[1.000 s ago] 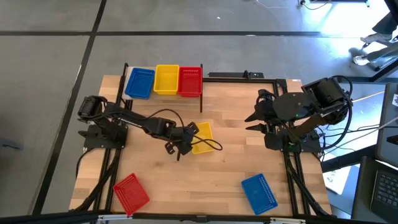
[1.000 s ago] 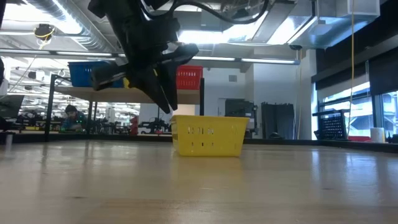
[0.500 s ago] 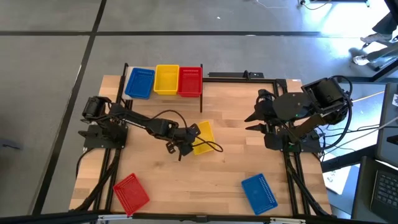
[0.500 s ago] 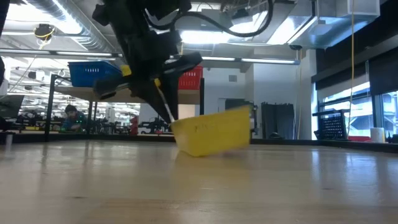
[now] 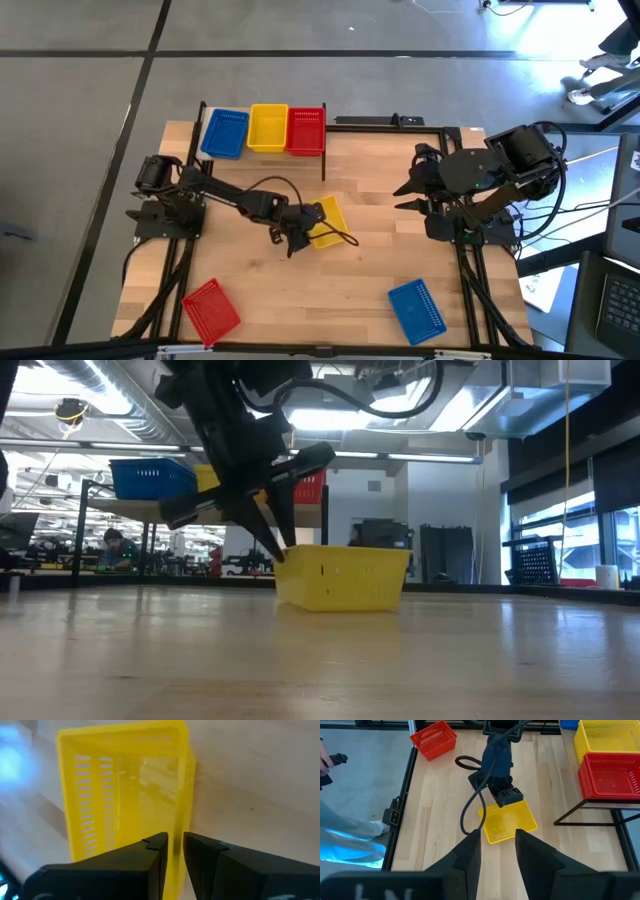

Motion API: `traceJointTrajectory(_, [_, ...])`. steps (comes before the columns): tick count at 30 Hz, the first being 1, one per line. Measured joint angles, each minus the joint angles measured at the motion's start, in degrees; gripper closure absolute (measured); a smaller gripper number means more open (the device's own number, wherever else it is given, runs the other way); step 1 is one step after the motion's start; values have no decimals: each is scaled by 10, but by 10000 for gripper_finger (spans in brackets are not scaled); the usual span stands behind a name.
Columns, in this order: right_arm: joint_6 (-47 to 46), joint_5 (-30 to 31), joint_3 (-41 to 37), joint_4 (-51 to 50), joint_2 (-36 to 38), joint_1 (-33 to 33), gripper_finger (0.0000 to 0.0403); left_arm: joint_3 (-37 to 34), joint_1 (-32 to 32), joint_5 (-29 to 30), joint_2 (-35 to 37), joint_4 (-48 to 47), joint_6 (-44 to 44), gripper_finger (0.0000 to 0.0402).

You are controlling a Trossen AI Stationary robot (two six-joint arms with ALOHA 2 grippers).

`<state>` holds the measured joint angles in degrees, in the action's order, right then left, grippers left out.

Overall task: Stack baskets on shelf by color
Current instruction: Stack the yellow bin on top of the yellow bins on the shelf

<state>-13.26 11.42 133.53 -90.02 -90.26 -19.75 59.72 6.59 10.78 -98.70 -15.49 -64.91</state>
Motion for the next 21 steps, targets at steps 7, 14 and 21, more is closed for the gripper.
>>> traceJointTrajectory(7, [2,0,0,0,0,0,286,0,-17,-32,0,-1,18,349])
traceJointTrajectory(14, [3,0,0,0,0,0,286,0,-30,-71,0,0,60,349])
traceJointTrajectory(21, [4,0,0,0,0,0,286,0,-29,-72,0,0,61,353])
